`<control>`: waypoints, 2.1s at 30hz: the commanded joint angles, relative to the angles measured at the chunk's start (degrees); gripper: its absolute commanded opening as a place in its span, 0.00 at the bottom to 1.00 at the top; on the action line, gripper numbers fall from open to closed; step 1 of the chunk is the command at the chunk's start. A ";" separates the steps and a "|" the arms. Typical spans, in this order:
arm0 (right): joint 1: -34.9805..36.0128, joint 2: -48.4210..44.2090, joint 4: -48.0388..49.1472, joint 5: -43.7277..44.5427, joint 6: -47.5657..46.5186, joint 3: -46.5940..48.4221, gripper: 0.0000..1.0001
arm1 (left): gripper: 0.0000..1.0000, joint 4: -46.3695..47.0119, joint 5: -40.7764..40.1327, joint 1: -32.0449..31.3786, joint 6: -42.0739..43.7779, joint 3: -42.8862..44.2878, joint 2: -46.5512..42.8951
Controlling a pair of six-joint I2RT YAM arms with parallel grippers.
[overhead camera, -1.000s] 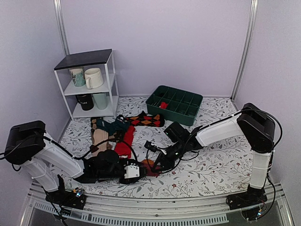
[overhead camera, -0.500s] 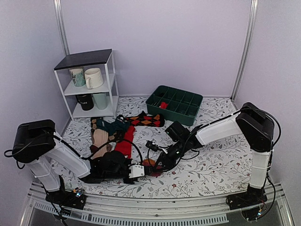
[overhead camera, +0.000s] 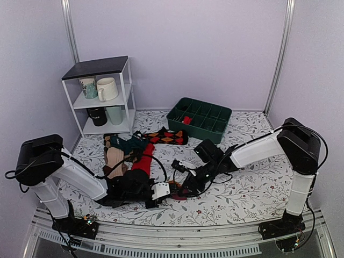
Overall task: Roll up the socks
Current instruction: Roll a pair of socks at the center of the board.
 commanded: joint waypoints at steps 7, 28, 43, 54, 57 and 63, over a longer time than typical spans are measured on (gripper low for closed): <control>0.67 -19.06 45.33 12.23 -9.21 -27.82 0.61 | 0.00 -15.12 9.95 0.83 -10.94 2.85 5.32; 5.37 -13.28 43.40 11.44 -13.42 -29.69 0.68 | 0.00 -17.05 12.73 2.02 -11.93 3.81 7.32; 6.79 -8.62 38.26 14.98 -11.48 -27.14 0.56 | 0.00 -17.45 13.12 2.10 -12.15 4.10 7.91; 6.87 -3.91 28.93 17.15 -7.35 -23.17 0.23 | 0.20 -13.52 9.86 1.78 -11.49 2.47 4.89; 6.87 -2.28 24.39 15.70 -5.87 -20.86 0.22 | 0.40 -7.52 4.52 -0.24 -7.79 -0.84 -0.93; 5.71 2.06 14.60 9.82 -3.76 -14.67 0.22 | 0.54 3.55 0.94 -1.92 -0.03 -7.13 -8.91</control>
